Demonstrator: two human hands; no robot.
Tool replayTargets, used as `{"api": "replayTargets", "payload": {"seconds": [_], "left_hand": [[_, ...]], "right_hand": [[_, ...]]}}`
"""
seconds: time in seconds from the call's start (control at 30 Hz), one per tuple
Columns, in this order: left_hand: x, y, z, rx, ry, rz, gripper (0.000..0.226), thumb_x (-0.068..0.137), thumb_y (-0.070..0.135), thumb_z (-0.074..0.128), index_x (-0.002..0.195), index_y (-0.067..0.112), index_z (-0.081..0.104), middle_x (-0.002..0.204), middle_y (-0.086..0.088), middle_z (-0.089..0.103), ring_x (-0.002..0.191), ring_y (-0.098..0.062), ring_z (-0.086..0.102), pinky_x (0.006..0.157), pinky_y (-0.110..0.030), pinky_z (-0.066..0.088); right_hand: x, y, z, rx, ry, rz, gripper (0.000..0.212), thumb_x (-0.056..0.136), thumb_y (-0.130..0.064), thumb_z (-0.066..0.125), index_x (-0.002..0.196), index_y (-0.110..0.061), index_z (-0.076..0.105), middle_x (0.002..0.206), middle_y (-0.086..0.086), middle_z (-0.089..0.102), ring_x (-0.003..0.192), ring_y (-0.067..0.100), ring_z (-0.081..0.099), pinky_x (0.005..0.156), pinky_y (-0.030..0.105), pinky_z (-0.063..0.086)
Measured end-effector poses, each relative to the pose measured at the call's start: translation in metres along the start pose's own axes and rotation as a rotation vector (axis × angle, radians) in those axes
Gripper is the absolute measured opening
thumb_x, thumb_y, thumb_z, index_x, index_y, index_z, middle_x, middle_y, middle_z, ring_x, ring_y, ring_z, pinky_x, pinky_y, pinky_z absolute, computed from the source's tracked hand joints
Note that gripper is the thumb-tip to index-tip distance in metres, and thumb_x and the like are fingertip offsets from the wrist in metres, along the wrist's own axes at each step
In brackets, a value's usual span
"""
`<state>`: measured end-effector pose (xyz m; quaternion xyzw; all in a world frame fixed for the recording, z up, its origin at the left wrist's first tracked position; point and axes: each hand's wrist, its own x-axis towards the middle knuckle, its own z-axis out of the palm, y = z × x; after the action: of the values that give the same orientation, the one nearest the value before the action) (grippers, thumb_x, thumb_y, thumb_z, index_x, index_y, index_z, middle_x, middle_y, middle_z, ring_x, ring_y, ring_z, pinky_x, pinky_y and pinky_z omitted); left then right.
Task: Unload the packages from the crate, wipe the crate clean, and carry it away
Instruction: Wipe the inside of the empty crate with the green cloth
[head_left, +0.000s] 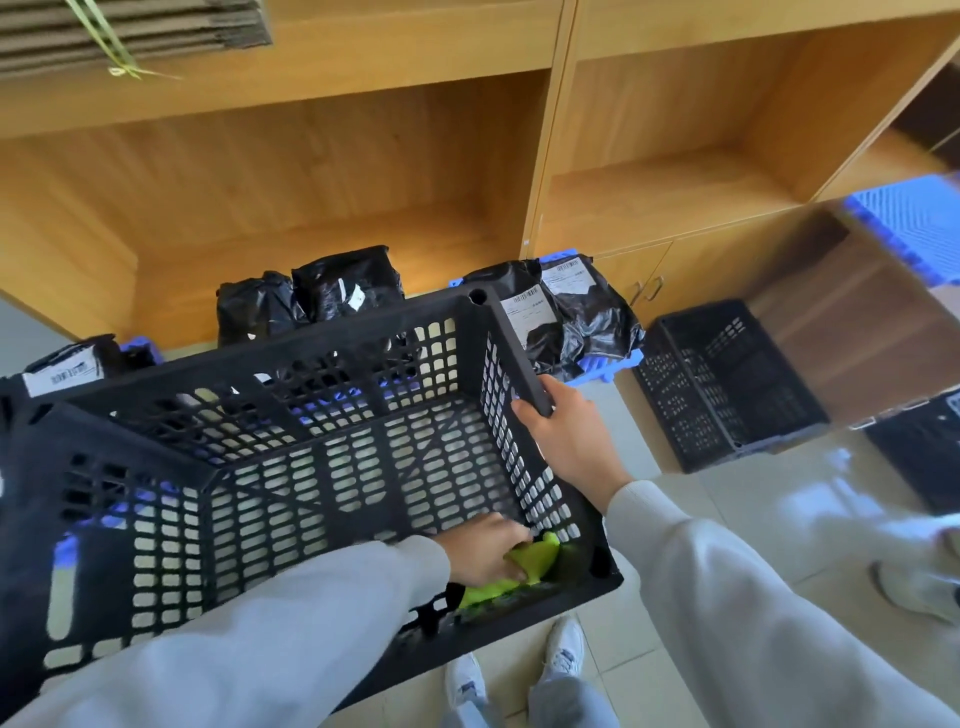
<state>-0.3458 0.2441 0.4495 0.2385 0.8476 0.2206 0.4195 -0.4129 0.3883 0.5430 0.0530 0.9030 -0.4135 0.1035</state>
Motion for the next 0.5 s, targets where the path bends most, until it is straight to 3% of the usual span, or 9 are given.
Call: {"api": "replayTargets", "payload": {"seconds": [0.1, 0.2, 0.27, 0.37, 0.5], "left_hand": [[-0.016, 0.016, -0.012, -0.002, 0.051, 0.044, 0.026, 0.094, 0.035, 0.068, 0.112, 0.017, 0.06, 0.114, -0.014, 0.064, 0.11, -0.034, 0.058, 0.08, -0.035, 0.042], [-0.034, 0.033, -0.025, 0.034, 0.108, 0.078, 0.027, 0.095, 0.034, 0.068, 0.113, 0.018, 0.059, 0.11, -0.012, 0.061, 0.106, -0.03, 0.055, 0.076, -0.031, 0.034], [-0.048, 0.044, -0.035, 0.053, 0.148, 0.107, 0.026, 0.094, 0.036, 0.069, 0.111, 0.019, 0.059, 0.097, -0.005, 0.056, 0.093, -0.026, 0.051, 0.072, -0.031, 0.033], [-0.07, 0.058, -0.048, 0.058, 0.2, 0.124, 0.027, 0.093, 0.039, 0.07, 0.109, 0.019, 0.061, 0.089, 0.001, 0.053, 0.084, -0.021, 0.05, 0.068, -0.032, 0.036], [-0.091, 0.071, -0.066, 0.048, 0.232, 0.195, 0.025, 0.091, 0.037, 0.073, 0.105, 0.018, 0.063, 0.087, 0.002, 0.061, 0.081, -0.019, 0.055, 0.069, -0.035, 0.046]], "right_hand": [[-0.003, -0.002, -0.001, 0.018, -0.018, 0.008, 0.012, 0.097, -0.04, 0.059, 0.104, -0.031, 0.06, 0.078, -0.008, 0.066, 0.071, 0.015, 0.064, 0.062, 0.033, 0.048], [-0.002, -0.004, -0.003, 0.016, -0.022, 0.023, 0.016, 0.097, -0.039, 0.058, 0.108, -0.029, 0.062, 0.086, -0.007, 0.069, 0.076, 0.014, 0.065, 0.065, 0.031, 0.049], [-0.002, -0.005, -0.003, 0.023, -0.023, 0.028, 0.017, 0.097, -0.039, 0.059, 0.108, -0.026, 0.064, 0.088, -0.004, 0.071, 0.079, 0.018, 0.066, 0.07, 0.034, 0.051], [-0.004, -0.005, -0.002, 0.036, -0.022, 0.027, 0.021, 0.093, -0.043, 0.059, 0.104, -0.026, 0.065, 0.088, -0.003, 0.073, 0.084, 0.023, 0.069, 0.082, 0.043, 0.057], [-0.005, -0.007, -0.002, 0.019, -0.016, 0.026, 0.019, 0.093, -0.04, 0.06, 0.101, -0.025, 0.066, 0.088, -0.001, 0.072, 0.087, 0.026, 0.068, 0.084, 0.043, 0.055]]}}
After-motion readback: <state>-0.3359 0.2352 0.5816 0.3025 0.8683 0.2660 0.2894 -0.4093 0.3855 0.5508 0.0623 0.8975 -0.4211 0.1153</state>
